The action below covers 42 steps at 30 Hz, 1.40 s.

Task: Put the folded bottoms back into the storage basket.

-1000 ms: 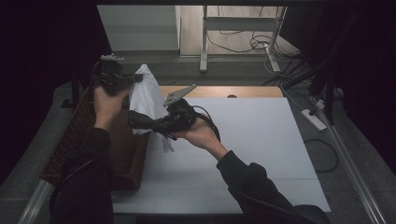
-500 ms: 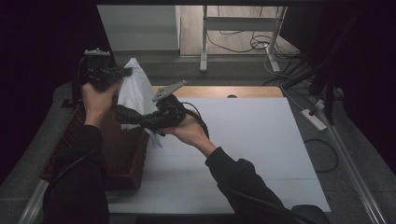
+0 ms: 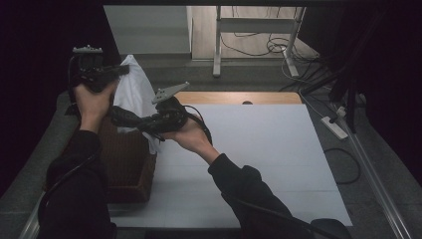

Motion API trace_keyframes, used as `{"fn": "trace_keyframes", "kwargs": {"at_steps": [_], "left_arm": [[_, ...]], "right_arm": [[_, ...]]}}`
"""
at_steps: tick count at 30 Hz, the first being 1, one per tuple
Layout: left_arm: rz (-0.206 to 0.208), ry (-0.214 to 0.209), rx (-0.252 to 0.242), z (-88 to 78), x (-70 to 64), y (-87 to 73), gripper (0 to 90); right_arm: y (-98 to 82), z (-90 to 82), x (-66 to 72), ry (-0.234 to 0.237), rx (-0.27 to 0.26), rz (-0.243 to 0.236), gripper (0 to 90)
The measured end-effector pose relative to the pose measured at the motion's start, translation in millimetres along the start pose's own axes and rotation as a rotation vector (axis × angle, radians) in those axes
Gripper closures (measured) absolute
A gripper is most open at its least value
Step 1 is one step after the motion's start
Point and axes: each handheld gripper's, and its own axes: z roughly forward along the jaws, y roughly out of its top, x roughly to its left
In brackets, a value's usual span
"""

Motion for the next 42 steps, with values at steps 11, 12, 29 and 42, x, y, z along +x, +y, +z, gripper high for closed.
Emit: {"fn": "trace_keyframes", "kwargs": {"at_steps": [11,12,29,42], "left_arm": [[-0.010,0.012,-0.037,-15.1,9.2,5.0,81.6],[-0.008,0.017,-0.038,-17.5,10.7,5.8,81.6],[-0.013,0.028,-0.001,-14.4,22.2,-7.8,81.6],[-0.036,0.035,0.019,-12.4,34.3,-22.7,81.6]], "right_arm": [[9.9,8.9,3.1,0.001,-0.033,-0.011,77.2],[11.5,11.0,3.9,-0.002,-0.035,-0.016,77.1],[2.6,39.6,7.3,-0.007,-0.022,0.000,77.0],[-7.2,57.0,7.1,-0.004,-0.016,0.019,76.9]]}}
